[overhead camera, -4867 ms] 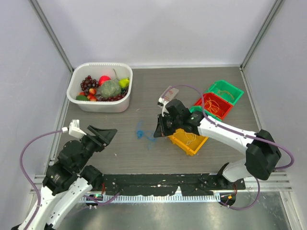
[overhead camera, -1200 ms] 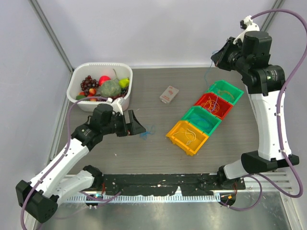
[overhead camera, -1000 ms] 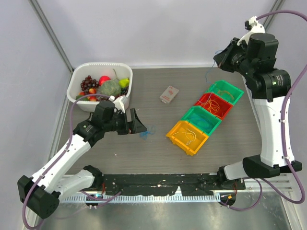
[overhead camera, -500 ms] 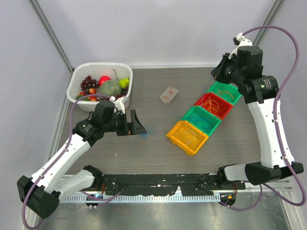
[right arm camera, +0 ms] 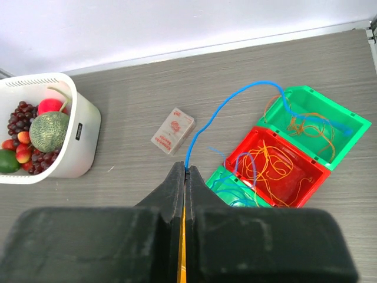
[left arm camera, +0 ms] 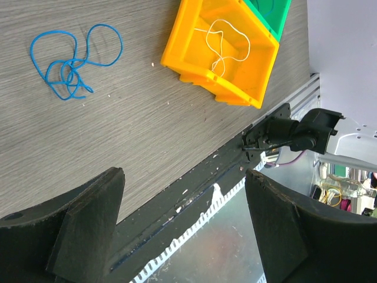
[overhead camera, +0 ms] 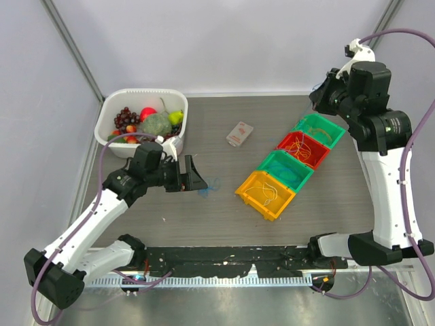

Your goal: Untangle the cables

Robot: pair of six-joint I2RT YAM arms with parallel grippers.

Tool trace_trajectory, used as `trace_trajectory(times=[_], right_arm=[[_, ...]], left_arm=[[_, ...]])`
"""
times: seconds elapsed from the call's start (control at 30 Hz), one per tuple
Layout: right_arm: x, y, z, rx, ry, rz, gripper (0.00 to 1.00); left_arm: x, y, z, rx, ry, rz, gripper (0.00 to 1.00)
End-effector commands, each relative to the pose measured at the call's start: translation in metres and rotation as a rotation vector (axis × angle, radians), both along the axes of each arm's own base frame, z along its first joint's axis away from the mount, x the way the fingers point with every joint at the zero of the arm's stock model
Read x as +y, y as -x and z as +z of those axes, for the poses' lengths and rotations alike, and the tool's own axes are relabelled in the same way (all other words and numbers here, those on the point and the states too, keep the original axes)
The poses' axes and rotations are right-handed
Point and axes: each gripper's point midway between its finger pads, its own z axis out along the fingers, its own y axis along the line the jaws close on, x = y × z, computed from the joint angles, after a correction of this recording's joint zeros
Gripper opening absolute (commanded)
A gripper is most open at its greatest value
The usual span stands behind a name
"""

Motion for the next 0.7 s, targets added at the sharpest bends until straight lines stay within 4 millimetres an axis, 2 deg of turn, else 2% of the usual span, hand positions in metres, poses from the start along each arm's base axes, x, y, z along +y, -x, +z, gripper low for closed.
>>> trace_trajectory(times=[0.0, 0.17, 0.33, 0.37, 0.4, 0.43, 0.47, 0.5, 0.53, 0.6, 0.63, 0.67], right_arm=[[-0.002, 0.016, 0.013, -0.026, -0.010, 0.008, 0.01], [-0.008, 0.027, 0.012, -0.013, 0.006, -0.008, 0.01], [-0.008, 0.028, -0.005, 0.018, 0.018, -0.005, 0.01], [-0.009, 0.027, -0.020, 0.043, 0.028, -0.005, 0.01], [-0.008, 0.024, -0.025, 0.038, 0.030, -0.006, 0.01], [-0.007, 0.024, -0.048, 0.081, 0.030, -0.005, 0.01], [-0.004, 0.018, -0.051, 0.065, 0.018, -0.001, 0.01], [-0.002, 0.017, -0.076, 0.111, 0.010, 0.005, 0.01], [0.002, 0.011, -0.079, 0.099, -0.005, 0.008, 0.01], [0.007, 0.005, -0.118, 0.162, -0.022, 0.016, 0.01], [0.010, 0.001, -0.123, 0.159, -0.031, 0.027, 0.01], [0.011, 0.000, -0.145, 0.209, -0.029, 0.022, 0.01]], left_arm=[[-0.003, -0.003, 0.014, -0.034, 0.016, -0.028, 0.87], [-0.001, -0.002, 0.011, -0.029, 0.003, -0.022, 0.87], [-0.001, -0.002, 0.008, -0.017, -0.002, -0.017, 0.86], [0.000, -0.002, 0.007, -0.014, -0.003, -0.014, 0.86], [0.000, -0.002, 0.006, -0.013, -0.005, -0.014, 0.86], [0.000, -0.002, 0.007, -0.011, -0.005, -0.009, 0.86], [0.001, -0.001, 0.005, -0.006, -0.006, -0.006, 0.86], [0.001, -0.001, 0.005, -0.006, -0.005, -0.003, 0.86], [0.001, -0.001, 0.005, -0.005, -0.007, 0.000, 0.86], [0.003, -0.001, 0.004, -0.003, -0.010, 0.008, 0.86], [0.003, -0.001, 0.003, 0.001, -0.013, 0.010, 0.86], [0.003, -0.001, 0.002, 0.004, -0.016, 0.013, 0.85]])
